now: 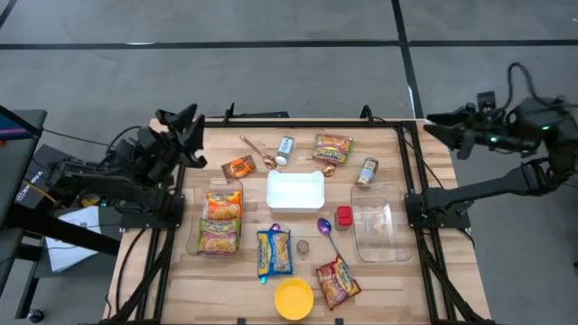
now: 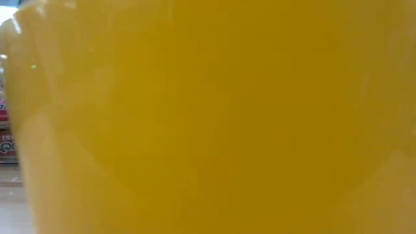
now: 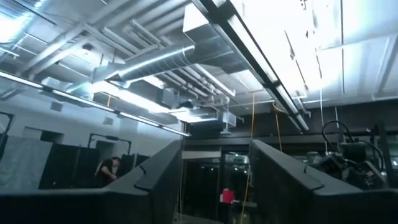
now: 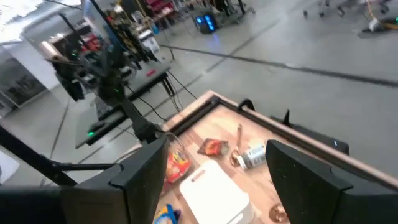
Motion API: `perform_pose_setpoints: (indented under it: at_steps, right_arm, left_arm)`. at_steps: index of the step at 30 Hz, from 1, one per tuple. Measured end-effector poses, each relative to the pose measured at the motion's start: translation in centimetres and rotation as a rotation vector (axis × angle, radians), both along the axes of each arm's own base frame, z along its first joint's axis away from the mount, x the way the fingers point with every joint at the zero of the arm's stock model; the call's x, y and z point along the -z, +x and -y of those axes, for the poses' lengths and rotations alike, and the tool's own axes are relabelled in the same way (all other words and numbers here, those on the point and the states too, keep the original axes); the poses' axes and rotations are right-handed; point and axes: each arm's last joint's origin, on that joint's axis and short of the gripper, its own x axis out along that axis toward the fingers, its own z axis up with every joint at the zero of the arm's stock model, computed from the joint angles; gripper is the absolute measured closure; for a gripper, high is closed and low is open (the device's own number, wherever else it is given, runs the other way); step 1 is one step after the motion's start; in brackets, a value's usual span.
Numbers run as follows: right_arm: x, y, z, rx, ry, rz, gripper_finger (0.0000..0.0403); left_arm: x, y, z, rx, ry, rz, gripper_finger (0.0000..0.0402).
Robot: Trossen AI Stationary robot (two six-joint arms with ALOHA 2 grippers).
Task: Pick & Place Food Item
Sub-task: Put the gold seasoning bottle into the right transparent bin
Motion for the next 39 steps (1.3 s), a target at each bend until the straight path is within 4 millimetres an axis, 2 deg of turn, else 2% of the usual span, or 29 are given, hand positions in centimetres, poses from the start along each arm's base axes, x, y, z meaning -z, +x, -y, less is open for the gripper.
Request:
perform_pose_setpoints:
  at_steps: [8, 10, 13, 17, 22, 28, 30, 31, 37, 39]
  right_arm:
    - [0.6, 0.7, 0.0, -0.005, -0.014, -0.03, 0.0138]
    - [0.3, 1.0, -0.1, -0.047, -0.087, -0.035, 0.0138]
    - [-0.1, 1.7, -0.2, -0.137, -0.284, -0.081, 0.0138]
    - [-0.6, 3.9, -0.2, -0.222, -0.508, -0.252, 0.0138]
    - [-0.1, 7.3, 0.7, -0.219, -0.668, -0.641, 0.0138]
    - [2.7, 12.3, 3.0, -0.451, -0.736, -1.202, 0.0138]
    - [3.5, 14.5, 3.5, -0.542, -0.683, -1.157, 0.0138]
    - [3.9, 14.9, 3.8, -0.59, -0.66, -1.139, 0.0138]
    - [6.5, 17.1, 5.1, -0.697, -0.653, -1.2, 0.0138]
    - [7.7, 17.1, 5.8, -0.694, -0.621, -1.234, 0.0138]
  left_arm:
    - [0.6, 0.9, 0.0, -0.02, -0.02, -0.06, 0.0198]
    - [0.7, 1.1, -0.1, -0.039, -0.039, -0.071, 0.0194]
    - [1.0, 1.5, -0.1, -0.043, -0.04, -0.087, 0.0187]
    - [1.3, 2.1, -0.1, -0.044, -0.04, -0.108, 0.0179]
    - [1.5, 2.5, 0.0, -0.04, -0.044, -0.12, 0.0174]
    - [1.5, 2.5, 0.0, -0.041, -0.045, -0.119, 0.0175]
    - [1.5, 2.5, 0.0, -0.04, -0.045, -0.119, 0.0175]
    - [1.5, 2.5, 0.0, -0.041, -0.045, -0.122, 0.0175]
    - [1.8, 2.9, 0.0, -0.04, -0.043, -0.156, 0.0176]
    - [2.1, 3.1, 0.0, -0.041, -0.04, -0.188, 0.0175]
